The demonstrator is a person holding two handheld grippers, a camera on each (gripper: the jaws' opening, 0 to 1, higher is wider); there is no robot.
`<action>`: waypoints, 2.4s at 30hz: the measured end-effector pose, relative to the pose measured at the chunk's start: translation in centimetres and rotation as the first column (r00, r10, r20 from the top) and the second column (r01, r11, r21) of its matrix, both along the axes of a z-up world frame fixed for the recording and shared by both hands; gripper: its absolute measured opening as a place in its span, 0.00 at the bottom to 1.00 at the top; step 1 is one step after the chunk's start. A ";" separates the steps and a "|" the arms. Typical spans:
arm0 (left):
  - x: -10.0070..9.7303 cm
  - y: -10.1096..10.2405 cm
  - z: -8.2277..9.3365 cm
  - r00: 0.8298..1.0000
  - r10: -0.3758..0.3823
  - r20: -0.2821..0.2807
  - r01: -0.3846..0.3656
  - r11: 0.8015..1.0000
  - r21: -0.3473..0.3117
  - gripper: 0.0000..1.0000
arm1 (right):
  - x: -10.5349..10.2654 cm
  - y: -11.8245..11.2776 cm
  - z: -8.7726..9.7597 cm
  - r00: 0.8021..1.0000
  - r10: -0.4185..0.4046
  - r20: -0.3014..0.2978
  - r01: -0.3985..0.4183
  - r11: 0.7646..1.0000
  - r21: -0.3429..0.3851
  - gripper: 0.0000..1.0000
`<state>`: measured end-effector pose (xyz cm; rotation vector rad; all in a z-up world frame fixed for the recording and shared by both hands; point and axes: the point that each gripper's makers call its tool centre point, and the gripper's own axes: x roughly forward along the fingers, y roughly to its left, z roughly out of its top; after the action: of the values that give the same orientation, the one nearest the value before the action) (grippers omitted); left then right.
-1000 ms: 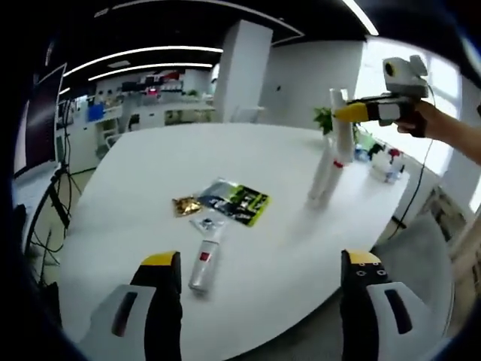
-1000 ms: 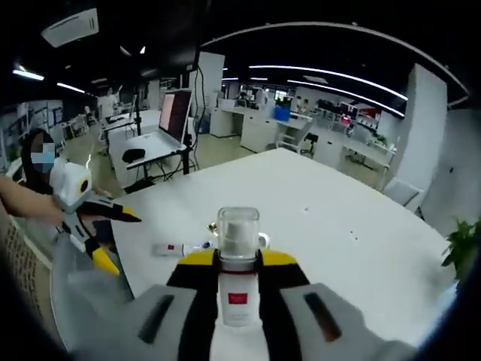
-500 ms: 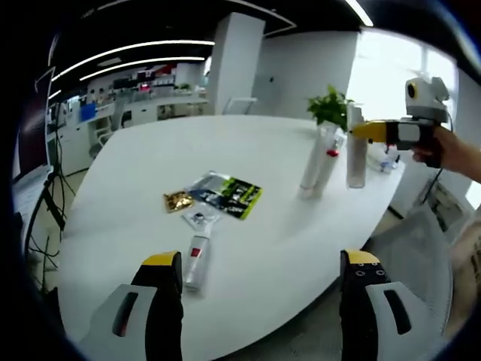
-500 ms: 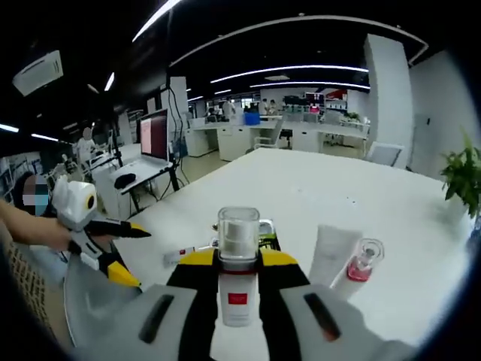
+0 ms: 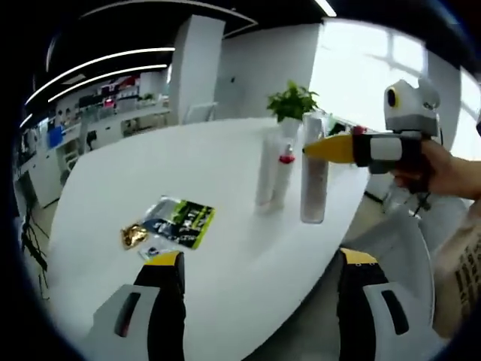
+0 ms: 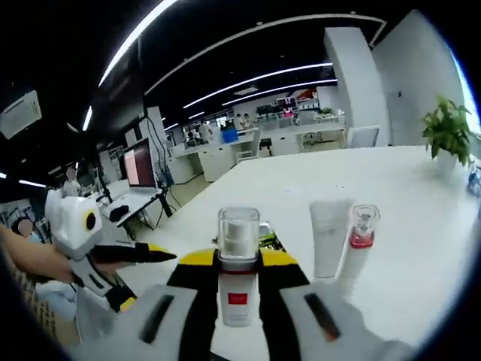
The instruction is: Arrange the skincare products in the storage area until every visible bottle or jar stands upright without overlapping.
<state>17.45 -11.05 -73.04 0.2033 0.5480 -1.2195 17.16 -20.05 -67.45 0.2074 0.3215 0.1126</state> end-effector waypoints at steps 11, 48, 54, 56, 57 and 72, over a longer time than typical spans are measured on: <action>-2.7 -7.7 1.2 0.996 -0.089 0.002 0.089 0.995 -0.049 0.50 | -1.1 -0.7 1.7 0.997 -0.053 0.059 0.054 0.999 -0.005 0.19; -7.7 -17.6 1.8 0.824 -0.556 0.108 0.566 0.815 -0.120 0.18 | -5.3 -5.9 1.2 0.905 0.425 -0.011 -0.424 0.900 -0.104 0.22; -6.6 -18.8 0.6 0.821 -0.554 0.136 0.568 0.818 -0.091 0.18 | -4.3 -6.7 0.1 0.911 0.409 -0.058 -0.413 0.901 -0.135 0.22; -6.1 -19.1 -0.5 0.810 -0.563 0.165 0.576 0.816 -0.047 0.18 | -4.0 -7.1 -0.9 0.917 0.389 -0.084 -0.398 0.898 -0.186 0.22; -6.0 -19.2 -0.9 0.807 -0.566 0.169 0.579 0.814 -0.036 0.18 | -3.9 -7.1 -1.3 0.919 0.382 -0.096 -0.394 0.896 -0.204 0.21; -4.3 -20.4 -8.1 0.814 -0.563 0.141 0.555 0.826 0.097 0.18 | -2.5 -8.5 -8.2 0.942 0.287 -0.172 -0.330 0.882 -0.338 0.21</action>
<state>13.17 -31.46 -81.15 0.5350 0.3820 -1.7467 14.66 -28.59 -75.70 -0.2091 0.4860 0.3554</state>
